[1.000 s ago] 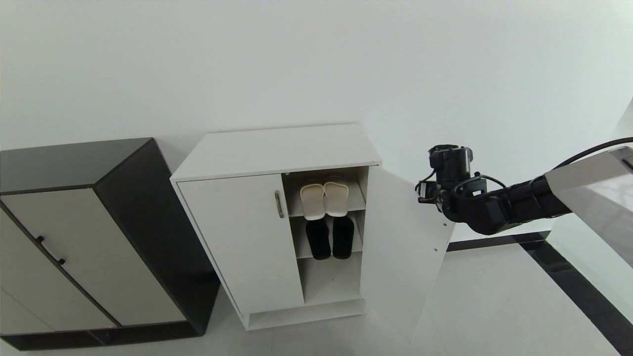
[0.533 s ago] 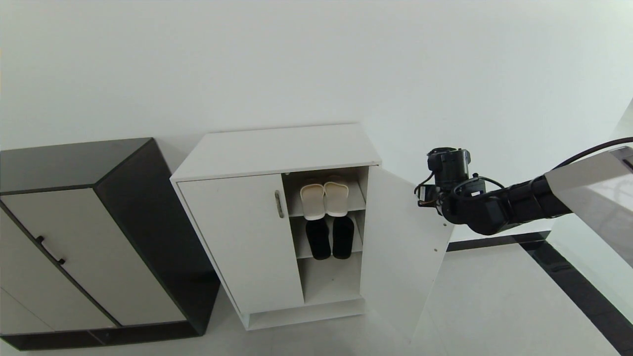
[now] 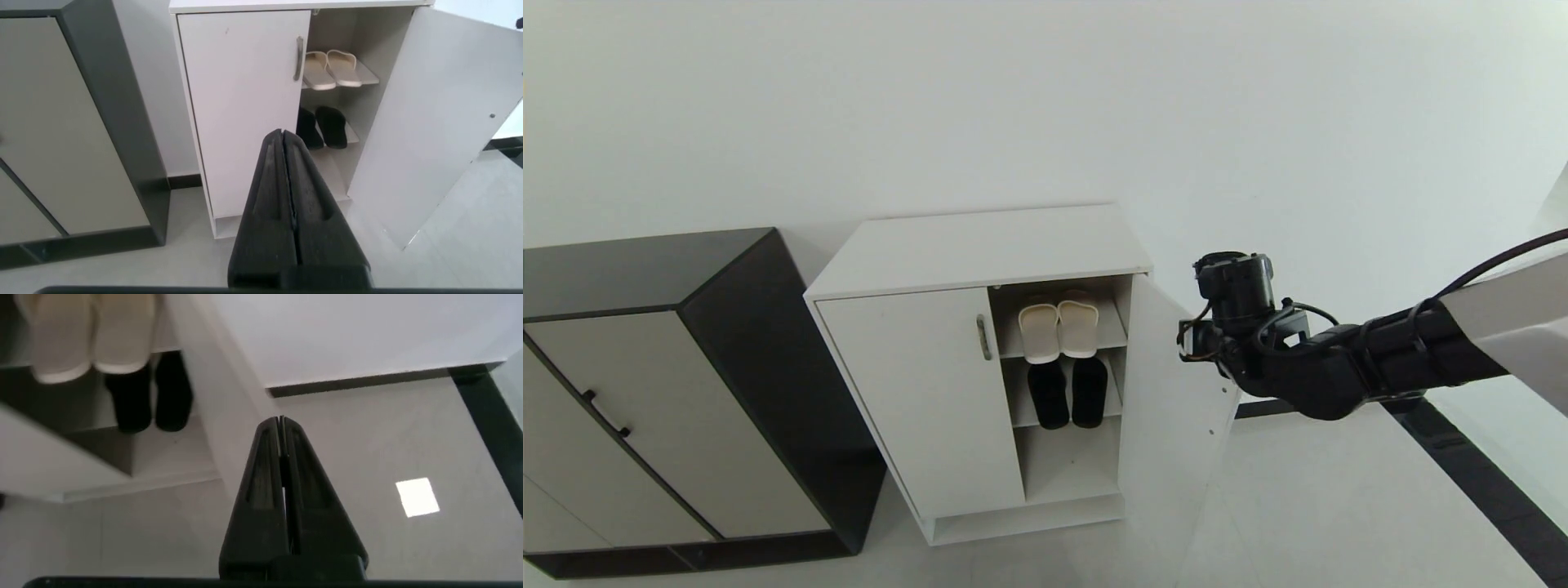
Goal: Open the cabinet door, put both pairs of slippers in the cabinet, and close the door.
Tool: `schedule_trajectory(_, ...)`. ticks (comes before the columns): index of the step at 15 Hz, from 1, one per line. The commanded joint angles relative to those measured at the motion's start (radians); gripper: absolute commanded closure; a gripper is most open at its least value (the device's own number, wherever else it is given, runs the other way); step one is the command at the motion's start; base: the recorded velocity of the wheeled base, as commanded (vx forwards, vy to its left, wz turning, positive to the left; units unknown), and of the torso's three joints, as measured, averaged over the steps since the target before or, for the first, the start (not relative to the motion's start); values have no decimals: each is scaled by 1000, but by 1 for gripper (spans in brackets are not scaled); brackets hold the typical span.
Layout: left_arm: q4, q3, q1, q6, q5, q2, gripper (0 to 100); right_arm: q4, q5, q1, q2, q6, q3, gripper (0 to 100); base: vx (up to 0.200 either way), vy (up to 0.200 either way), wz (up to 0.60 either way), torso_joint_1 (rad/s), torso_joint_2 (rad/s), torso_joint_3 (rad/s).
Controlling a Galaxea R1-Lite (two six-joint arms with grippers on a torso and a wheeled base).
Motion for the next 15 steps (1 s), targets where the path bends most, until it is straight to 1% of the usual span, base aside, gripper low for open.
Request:
schedule_trajectory(1, 0, 0, 0, 0, 1, 1, 100, -5, -1, 71, -75, 8, 44, 100, 0, 0, 0, 0, 0, 0)
schedule_trajectory(2, 0, 0, 0, 0, 0, 1, 100, -8, 1, 91, -100, 9, 63, 100, 0, 0, 0, 0, 0, 0)
schedule_trajectory(4, 0, 0, 0, 0, 0, 1, 100, -29, 1, 94, -119, 5, 75, 100, 0, 0, 0, 0, 0, 0)
schedule_trajectory(7, 0, 0, 0, 0, 0, 1, 100, -29, 15, 36, -63, 2, 75, 100, 0, 0, 0, 0, 0, 0)
schedule_trajectory(10, 0, 0, 0, 0, 0, 1, 100, -29, 47, 30, -20, 8, 76, 100, 0, 0, 0, 0, 0, 0)
schedule_trajectory(12, 0, 0, 0, 0, 0, 1, 100, -29, 56, 59, -4, 14, 78, 100, 0, 0, 0, 0, 0, 0)
schedule_trajectory(14, 0, 0, 0, 0, 0, 1, 100, -28, 122, 125, -3, 71, 87, 100, 0, 0, 0, 0, 0, 0)
schedule_trajectory(15, 0, 0, 0, 0, 0, 1, 100, -29, 127, 145, -3, 74, 87, 100, 0, 0, 0, 0, 0, 0)
